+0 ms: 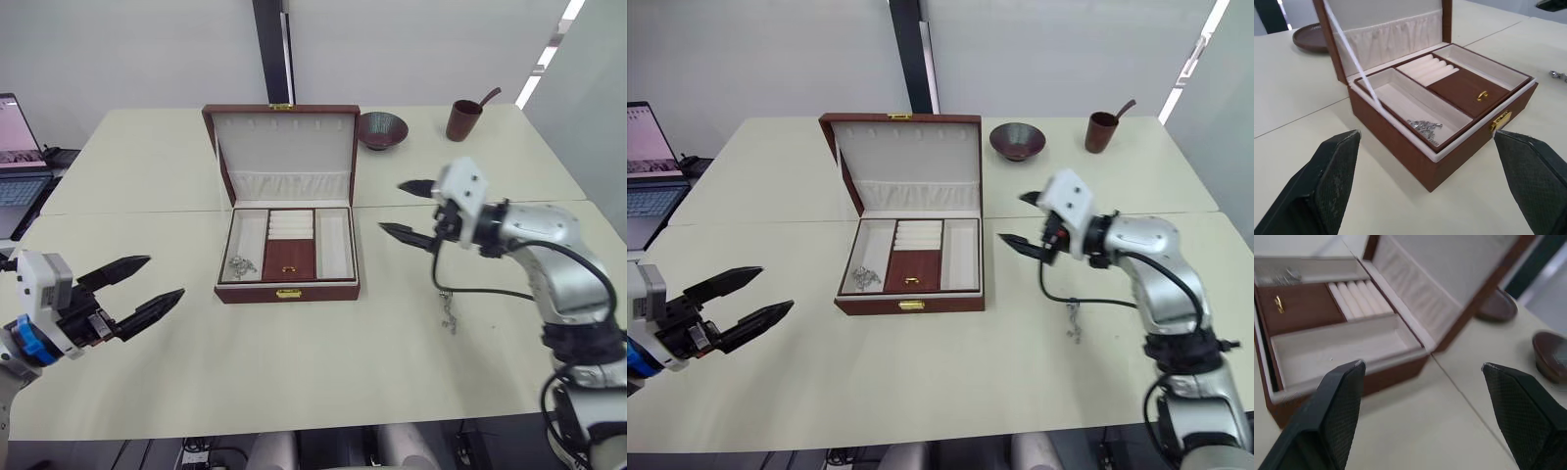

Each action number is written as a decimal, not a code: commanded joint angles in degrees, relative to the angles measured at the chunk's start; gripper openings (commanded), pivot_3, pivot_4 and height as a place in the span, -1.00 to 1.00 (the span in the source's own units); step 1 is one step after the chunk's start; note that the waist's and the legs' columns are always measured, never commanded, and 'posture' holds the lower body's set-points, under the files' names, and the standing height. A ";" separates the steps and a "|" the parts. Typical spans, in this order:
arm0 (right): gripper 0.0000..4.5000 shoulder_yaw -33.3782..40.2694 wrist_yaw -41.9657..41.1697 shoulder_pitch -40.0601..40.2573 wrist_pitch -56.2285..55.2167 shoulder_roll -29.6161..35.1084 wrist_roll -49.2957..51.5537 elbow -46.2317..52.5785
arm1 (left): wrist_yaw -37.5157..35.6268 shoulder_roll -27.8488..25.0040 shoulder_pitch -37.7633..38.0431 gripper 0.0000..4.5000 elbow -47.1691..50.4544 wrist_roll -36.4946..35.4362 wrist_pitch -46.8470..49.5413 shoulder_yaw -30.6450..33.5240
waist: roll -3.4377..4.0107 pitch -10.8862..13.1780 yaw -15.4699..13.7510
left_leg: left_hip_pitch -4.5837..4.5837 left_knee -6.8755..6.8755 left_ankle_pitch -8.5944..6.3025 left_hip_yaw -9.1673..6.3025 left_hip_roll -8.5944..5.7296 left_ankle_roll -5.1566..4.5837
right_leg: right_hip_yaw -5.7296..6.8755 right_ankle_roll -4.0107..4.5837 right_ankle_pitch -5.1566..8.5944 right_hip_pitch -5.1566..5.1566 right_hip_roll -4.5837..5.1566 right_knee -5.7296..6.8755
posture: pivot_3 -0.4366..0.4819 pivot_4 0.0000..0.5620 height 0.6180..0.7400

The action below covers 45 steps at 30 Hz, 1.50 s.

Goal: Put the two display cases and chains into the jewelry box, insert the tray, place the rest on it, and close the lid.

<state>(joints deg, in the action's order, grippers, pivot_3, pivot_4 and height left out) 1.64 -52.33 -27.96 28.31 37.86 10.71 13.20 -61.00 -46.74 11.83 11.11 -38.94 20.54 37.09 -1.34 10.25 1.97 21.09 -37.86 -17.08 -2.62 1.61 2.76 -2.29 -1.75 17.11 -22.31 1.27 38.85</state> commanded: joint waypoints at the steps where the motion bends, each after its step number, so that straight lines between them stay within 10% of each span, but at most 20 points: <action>1: 0.80 7.55 2.00 6.12 -4.49 2.99 0.42 3.29 | -1.04 -1.27 -1.43 1.00 -4.09 1.77 -2.86 0.91 | -0.02 0.03 0.02 | -0.02 0.00 0.00 0.03 0.02 0.00 | -0.01 0.00 0.00 0.00 -0.01 0.00 | -0.05 -0.47 1.00; 16: 0.98 27.33 4.68 33.01 -11.84 4.20 4.74 1.43 | -5.23 -2.64 -0.94 1.00 -19.50 7.99 -9.85 0.42 | -0.02 0.09 0.11 | -0.19 0.01 0.00 0.28 0.11 0.00 | -0.12 -0.02 0.01 0.09 -0.09 0.03 | -0.05 -0.47 1.00; 33: 0.98 25.86 0.53 39.73 -5.60 8.41 11.31 8.16 | -6.83 -1.15 3.63 1.00 -14.19 5.61 -8.57 0.08 | -0.04 0.09 -0.20 | -0.16 0.02 0.00 0.26 0.12 0.00 | -0.13 -0.02 0.01 0.10 -0.06 0.03 | -0.05 -0.47 1.00; 45: 0.98 12.40 15.63 39.88 11.73 2.13 10.38 22.52 | -8.96 -0.82 2.70 1.00 7.60 0.37 -4.54 -8.19 | -0.08 0.06 -0.28 | -0.13 0.01 0.00 0.18 0.11 0.01 | -0.16 -0.03 0.02 0.12 -0.07 0.03 | -0.05 -0.47 1.00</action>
<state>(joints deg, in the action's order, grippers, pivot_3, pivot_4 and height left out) 14.13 -39.37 12.38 38.26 40.77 21.42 33.61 -69.39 -47.25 14.82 15.37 -36.97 15.93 29.33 -1.42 10.31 1.68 20.95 -37.85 -17.08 -2.43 1.71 2.77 -2.45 -1.78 17.12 -22.19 1.19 38.88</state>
